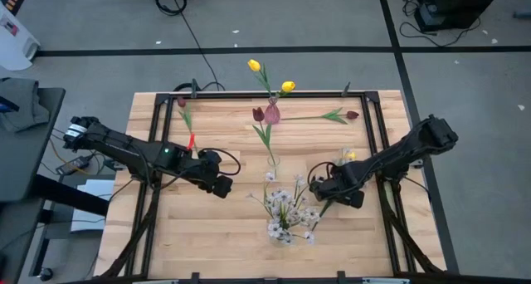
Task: Sort flowers into vase by color
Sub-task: Put the white flowers into the bottom transparent vase
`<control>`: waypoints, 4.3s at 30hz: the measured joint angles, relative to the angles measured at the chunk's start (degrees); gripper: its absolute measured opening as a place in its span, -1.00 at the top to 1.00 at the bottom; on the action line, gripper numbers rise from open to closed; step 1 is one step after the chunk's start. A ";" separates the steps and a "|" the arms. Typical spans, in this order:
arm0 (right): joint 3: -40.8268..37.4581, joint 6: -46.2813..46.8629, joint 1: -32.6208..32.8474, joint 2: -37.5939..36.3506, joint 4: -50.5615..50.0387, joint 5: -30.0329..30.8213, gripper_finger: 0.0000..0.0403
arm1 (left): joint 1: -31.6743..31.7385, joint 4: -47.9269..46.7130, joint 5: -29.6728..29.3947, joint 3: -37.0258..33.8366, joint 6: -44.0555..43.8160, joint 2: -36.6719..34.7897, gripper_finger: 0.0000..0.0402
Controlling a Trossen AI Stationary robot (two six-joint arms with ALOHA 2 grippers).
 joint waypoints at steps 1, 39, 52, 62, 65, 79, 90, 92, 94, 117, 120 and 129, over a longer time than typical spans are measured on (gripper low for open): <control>0.00 0.01 0.29 0.37 0.59 -0.30 -0.19 | 0.00 0.02 0.00 0.00 -0.01 0.00 -0.62; 7.81 -13.44 6.49 -20.35 -15.75 32.76 0.96 | -0.02 0.85 2.27 0.00 2.91 0.00 -0.62; 20.35 -53.63 15.99 -27.80 -17.10 53.32 0.96 | -0.02 12.21 -0.05 0.00 2.91 0.00 -0.62; 22.43 -63.35 27.47 -27.80 -19.01 48.40 0.96 | -2.69 22.80 4.44 0.00 0.30 3.44 -0.62; 22.39 -60.79 32.64 -27.75 -21.06 45.66 0.96 | -5.00 28.37 5.96 -0.02 -0.78 6.77 -0.62; 21.77 -42.49 44.63 -16.36 -21.01 76.78 0.96 | -14.25 52.39 8.78 -0.02 -17.49 28.11 -0.62; 21.69 -28.68 40.25 2.05 -16.10 94.26 0.96 | -11.97 55.70 -1.15 -0.02 -17.23 32.02 -0.62; 21.68 -29.03 39.48 4.90 -11.35 94.50 0.96 | -11.04 56.59 -1.58 -0.02 -16.18 31.86 -0.62; 21.68 -30.44 39.08 7.30 -6.08 94.89 0.96 | -10.42 58.09 -0.99 0.00 -14.81 31.72 -0.62; 27.19 -66.47 38.36 8.46 24.06 95.16 0.96 | -8.68 57.34 5.44 0.00 -12.23 31.69 -0.62; 27.20 -72.70 37.54 8.92 29.00 94.87 0.96 | -8.68 57.42 5.44 0.00 -12.11 31.69 -0.62; 27.15 -81.10 35.56 15.63 39.52 94.87 0.96 | -8.66 57.51 6.73 0.00 -10.40 31.69 -0.62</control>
